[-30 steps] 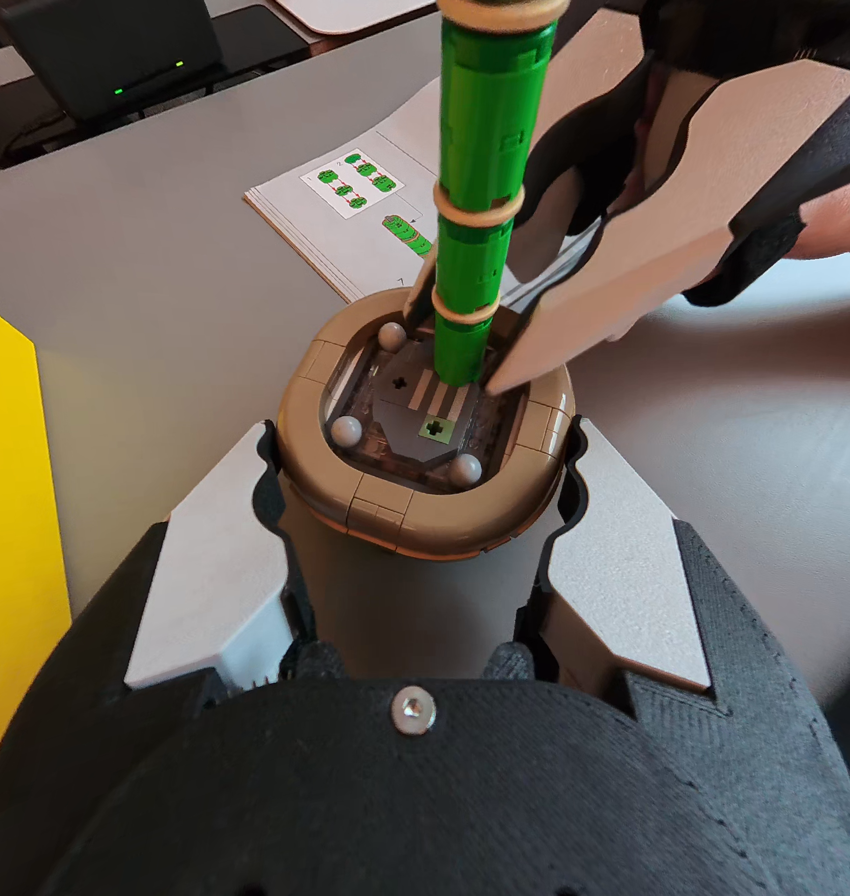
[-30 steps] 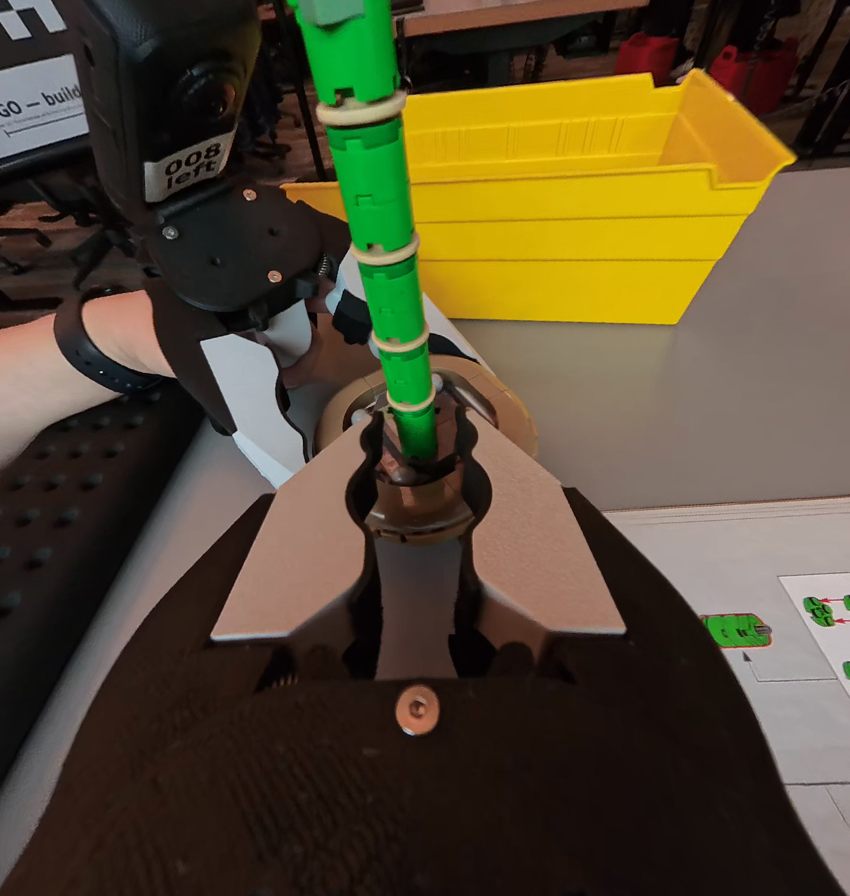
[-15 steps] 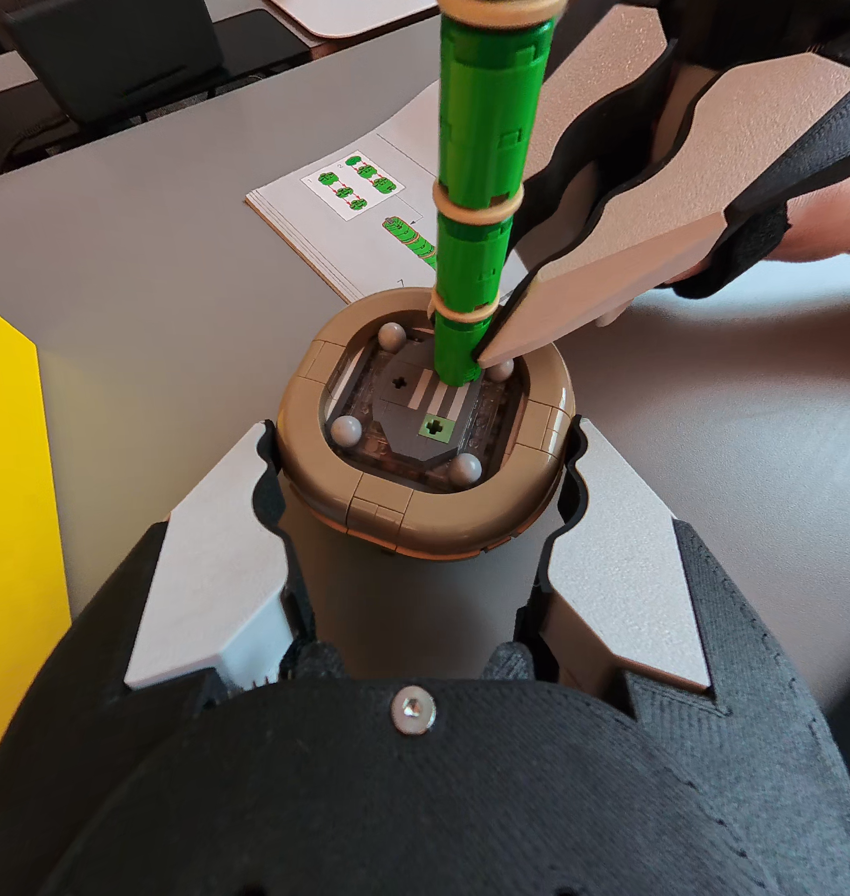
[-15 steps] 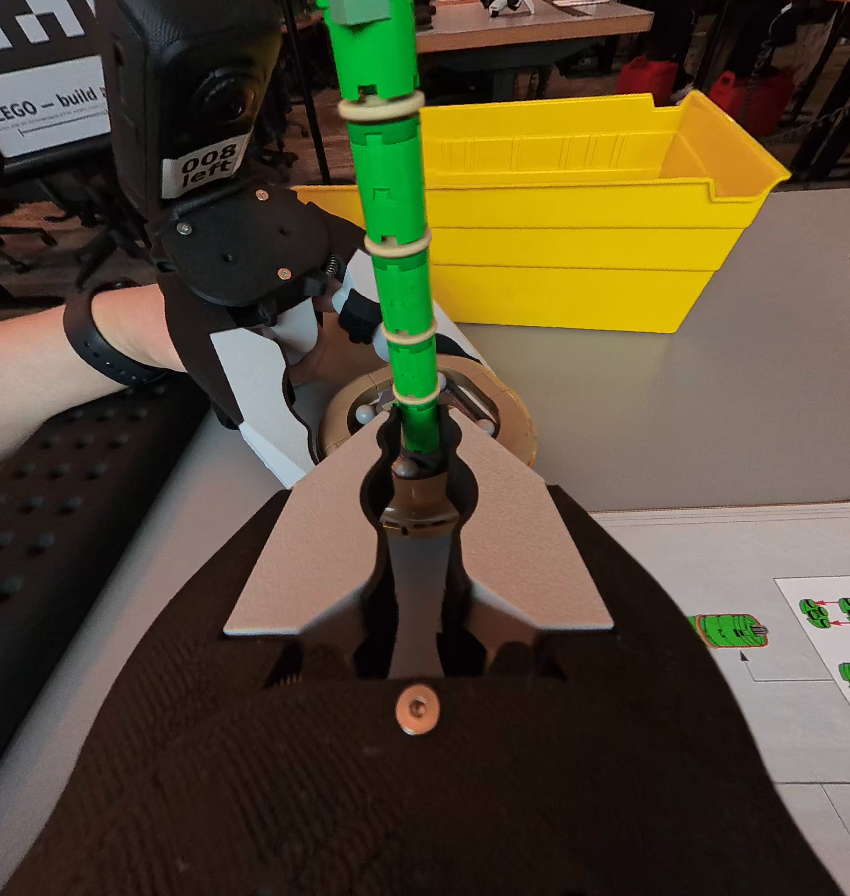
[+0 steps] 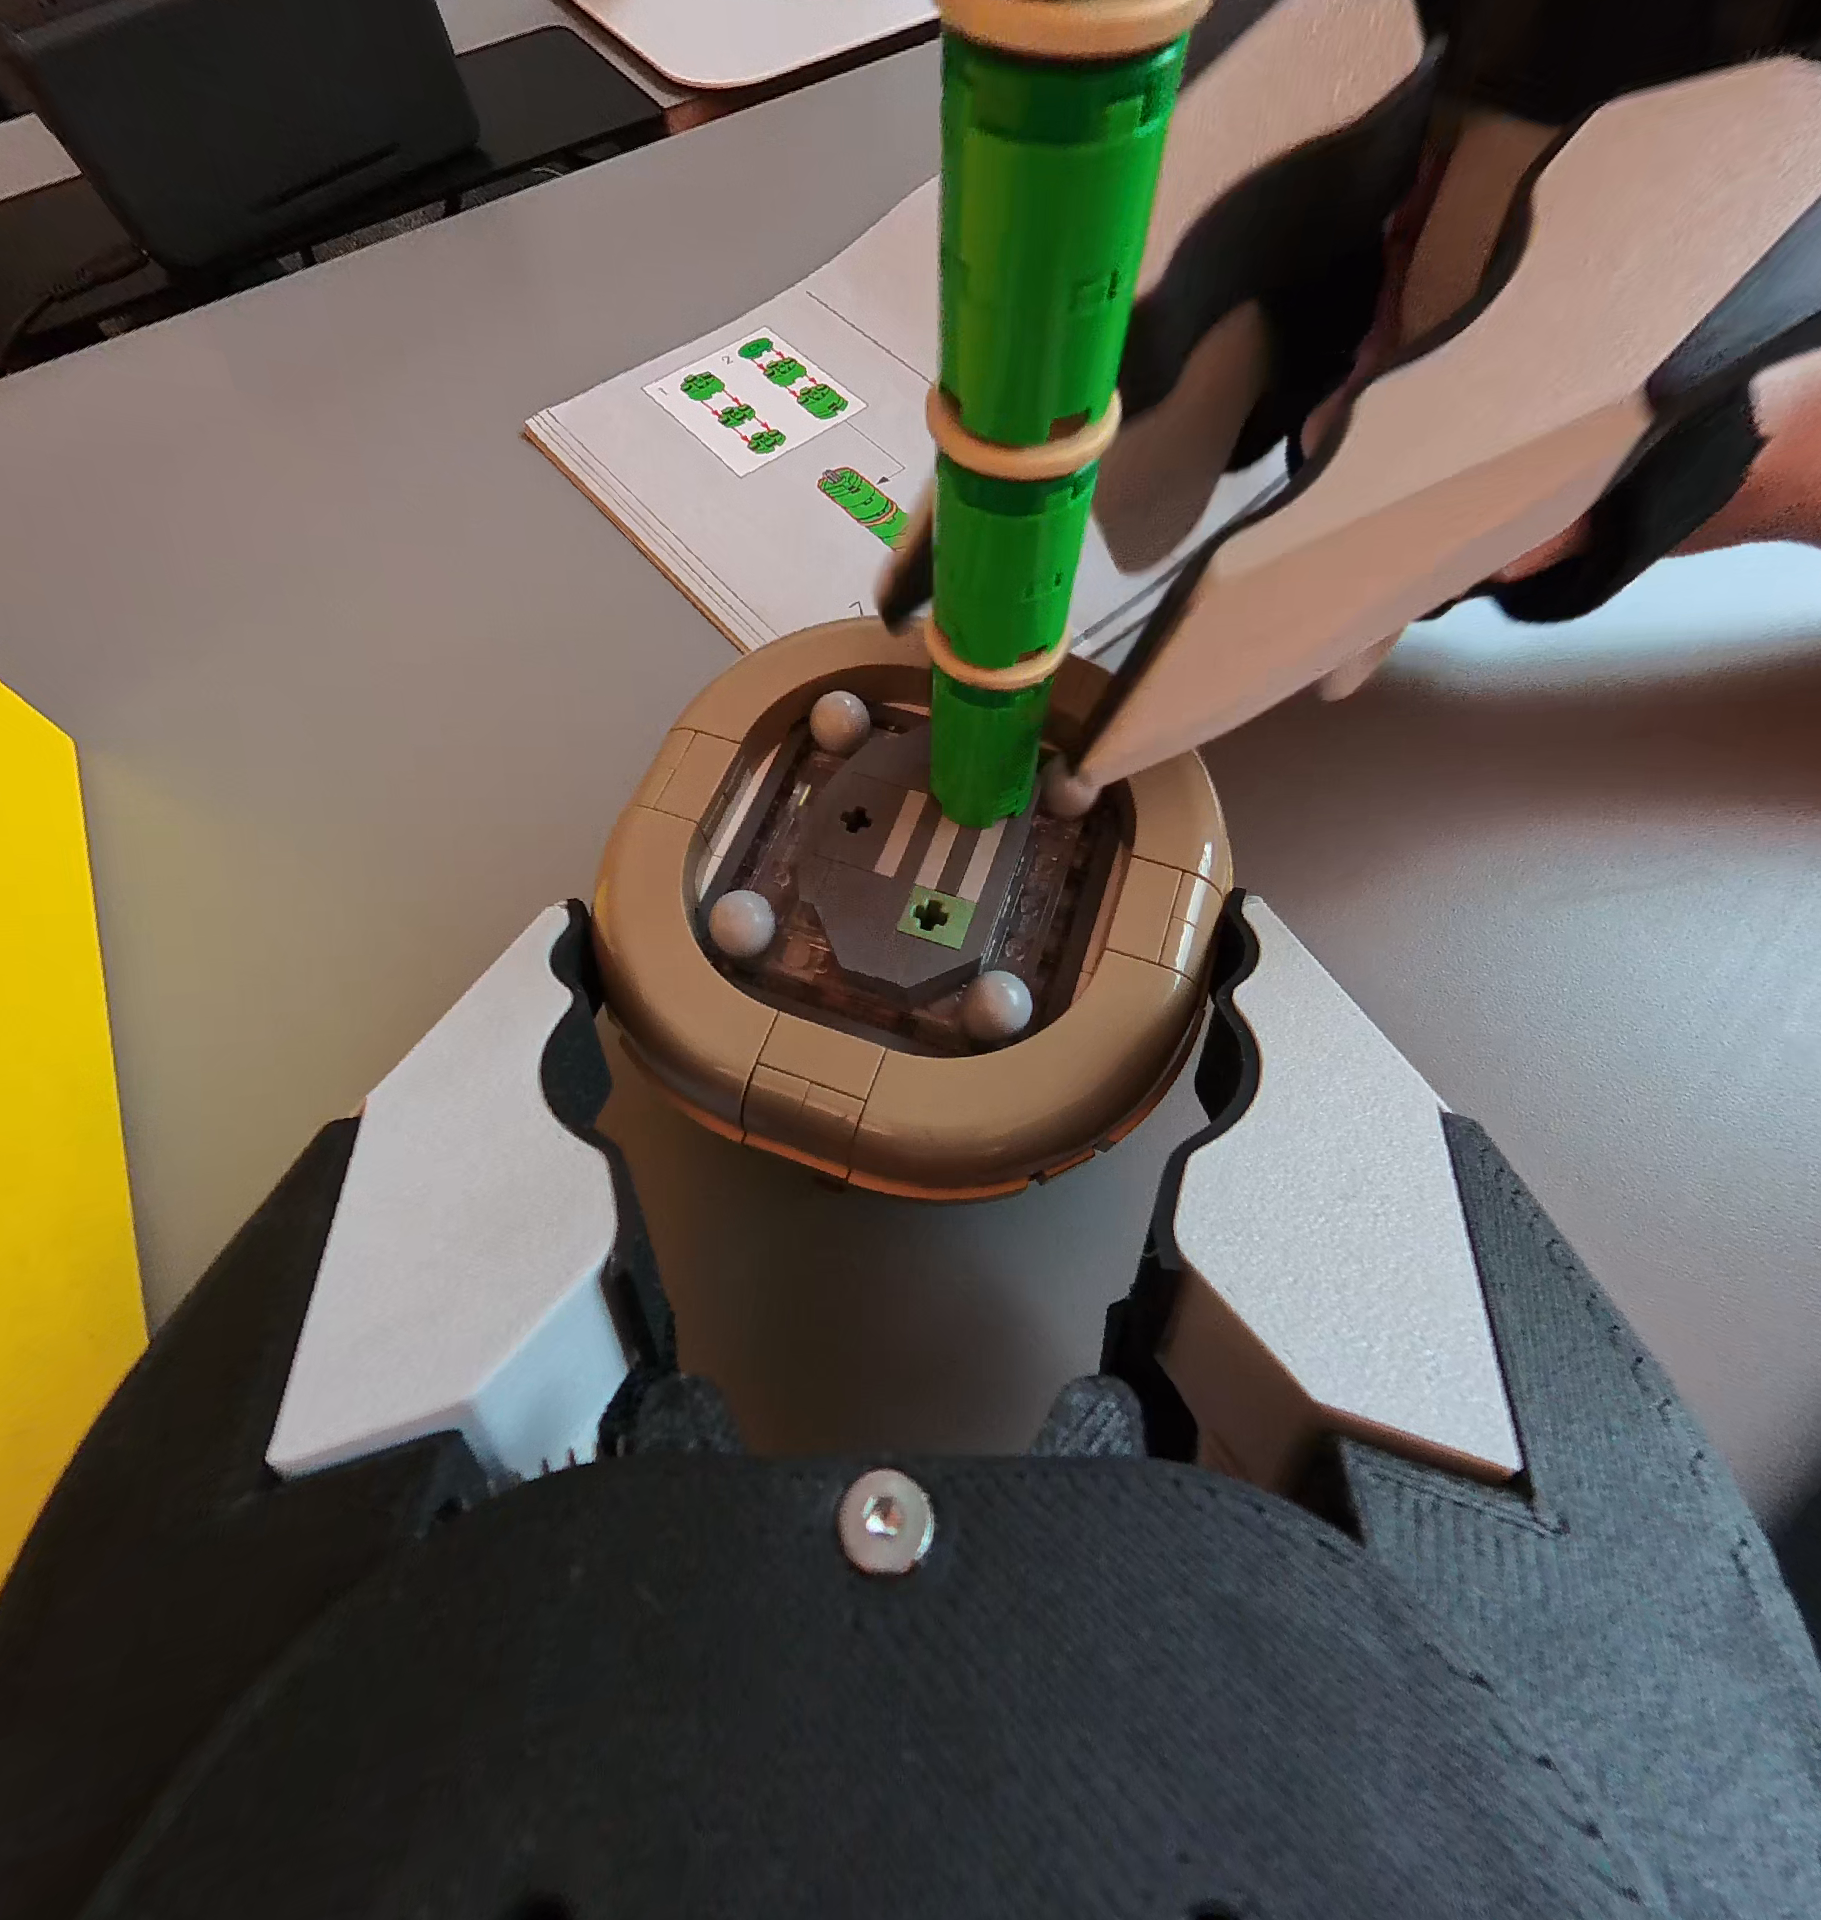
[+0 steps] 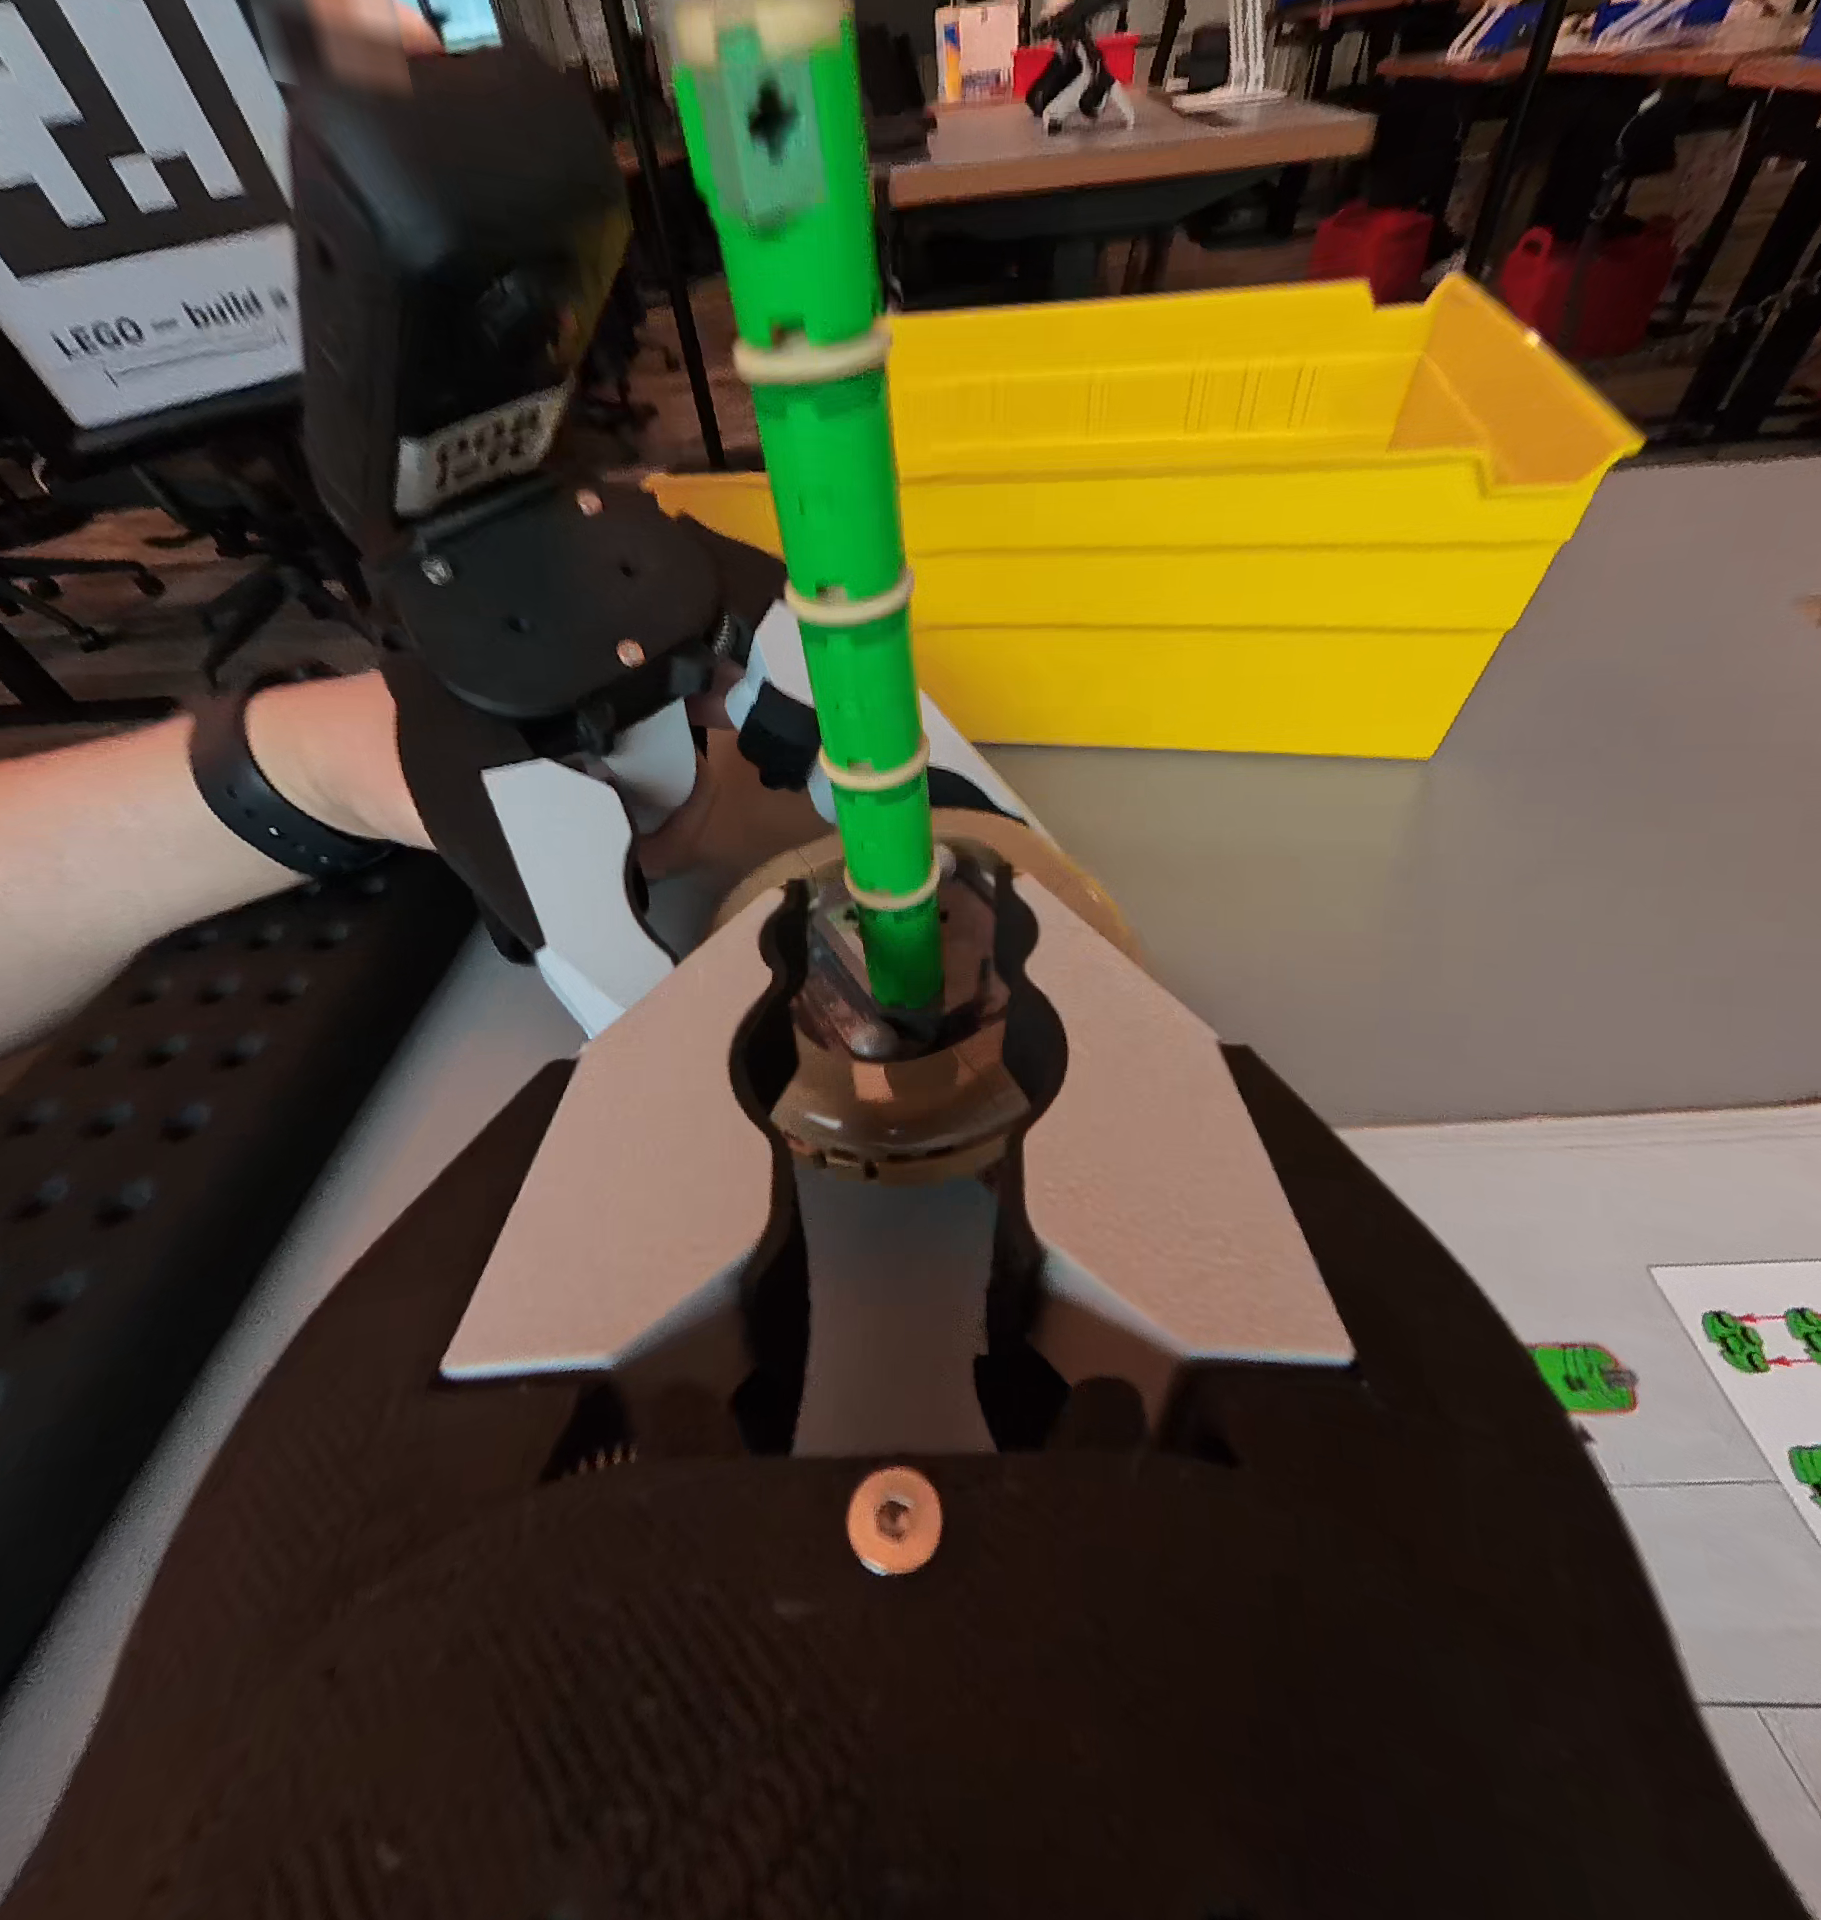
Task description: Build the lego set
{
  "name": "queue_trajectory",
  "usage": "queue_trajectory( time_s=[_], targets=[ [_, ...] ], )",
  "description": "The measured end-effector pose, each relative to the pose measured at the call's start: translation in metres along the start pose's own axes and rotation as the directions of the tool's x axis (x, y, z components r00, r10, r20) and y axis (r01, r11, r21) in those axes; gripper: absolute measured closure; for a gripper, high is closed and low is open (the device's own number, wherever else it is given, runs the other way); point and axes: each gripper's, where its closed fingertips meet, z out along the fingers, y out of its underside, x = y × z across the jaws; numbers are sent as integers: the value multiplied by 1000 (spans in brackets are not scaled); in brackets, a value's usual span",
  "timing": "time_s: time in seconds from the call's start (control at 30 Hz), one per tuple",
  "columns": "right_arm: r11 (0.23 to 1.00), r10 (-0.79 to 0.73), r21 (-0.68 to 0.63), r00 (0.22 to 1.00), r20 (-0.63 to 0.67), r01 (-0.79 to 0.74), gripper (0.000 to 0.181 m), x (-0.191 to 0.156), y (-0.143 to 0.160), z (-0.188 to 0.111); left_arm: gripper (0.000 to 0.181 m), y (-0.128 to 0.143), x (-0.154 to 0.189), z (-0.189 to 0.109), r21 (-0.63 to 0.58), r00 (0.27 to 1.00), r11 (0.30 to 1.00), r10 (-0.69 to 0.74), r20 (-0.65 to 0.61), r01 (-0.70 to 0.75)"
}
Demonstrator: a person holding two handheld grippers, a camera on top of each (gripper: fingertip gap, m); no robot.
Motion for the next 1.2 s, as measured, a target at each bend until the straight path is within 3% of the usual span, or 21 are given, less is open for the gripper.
queue_trajectory(
  time_s=[0.13,0.33,0.8,0.83,0.9,0.97,1.03,1.13,1.2],
  targets=[
    [999,-2,46,1000,-13,3,147,3,-17,-7,65,0,0,0,-2,1000,1000,0,-1,0],
    [999,-4,40,1000,11,3,166,-3,-16,-5,65,0,0,0,-3,1000,1000,1,-1,-1],
    [999,-23,50,1000,11,22,166,-3,-15,-6,65,0,0,0,-1,1000,1000,-1,0,1],
    [998,-46,40,999,-4,46,165,-2,-15,-6,65,0,0,0,-1,1000,1000,-1,-1,1],
    [996,-70,60,997,-9,71,143,-4,-22,-7,65,0,0,0,0,1000,1000,-1,-1,1],
    [995,-50,90,999,4,50,139,-7,-31,-8,65,0,0,0,0,1000,1000,-1,-1,1],
    [993,-35,108,999,-21,37,141,-4,-37,-10,65,0,0,0,1,1000,1000,-1,-1,1],
    [989,-9,147,1000,-13,11,163,-4,-44,-13,65,0,0,0,1,1000,1000,-1,-1,1],
    [990,-4,144,1000,-4,4,166,-5,-44,-13,65,0,0,0,0,1000,1000,-1,-1,1]
  ],
)
